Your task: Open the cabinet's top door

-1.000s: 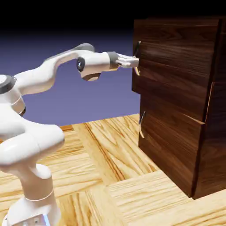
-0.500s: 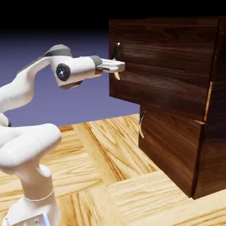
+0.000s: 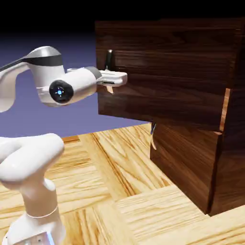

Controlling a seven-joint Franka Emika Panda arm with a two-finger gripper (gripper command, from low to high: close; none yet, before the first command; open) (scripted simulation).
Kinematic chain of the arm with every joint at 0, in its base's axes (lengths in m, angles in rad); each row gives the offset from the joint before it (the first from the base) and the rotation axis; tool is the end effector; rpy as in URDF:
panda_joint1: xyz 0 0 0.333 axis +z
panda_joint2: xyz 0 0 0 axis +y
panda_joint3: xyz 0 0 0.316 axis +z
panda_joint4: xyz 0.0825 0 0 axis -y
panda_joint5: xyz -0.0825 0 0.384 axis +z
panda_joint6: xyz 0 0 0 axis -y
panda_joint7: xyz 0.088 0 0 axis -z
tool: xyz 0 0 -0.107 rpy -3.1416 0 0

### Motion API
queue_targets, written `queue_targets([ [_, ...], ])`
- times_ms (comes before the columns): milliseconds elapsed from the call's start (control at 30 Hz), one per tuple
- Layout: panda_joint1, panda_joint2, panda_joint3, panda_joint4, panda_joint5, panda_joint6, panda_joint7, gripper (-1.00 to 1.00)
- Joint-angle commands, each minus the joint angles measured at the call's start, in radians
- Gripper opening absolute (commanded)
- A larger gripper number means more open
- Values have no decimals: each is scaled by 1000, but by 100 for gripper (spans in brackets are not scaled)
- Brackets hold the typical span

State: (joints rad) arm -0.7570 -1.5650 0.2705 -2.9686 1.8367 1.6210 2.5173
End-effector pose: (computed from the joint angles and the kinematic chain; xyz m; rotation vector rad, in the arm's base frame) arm 0.2148 0.0283 0.5683 -0.0207 1.7146 1.2270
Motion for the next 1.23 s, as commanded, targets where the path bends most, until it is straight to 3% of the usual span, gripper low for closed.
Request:
queue_targets([
  [0, -4, 17, -36, 0, -32, -28, -15, -100],
  [500, 25, 480, -545, 195, -561, -420, -300, -100],
  [1200, 385, 1238, -1044, 848, -944, -987, -691, -100],
])
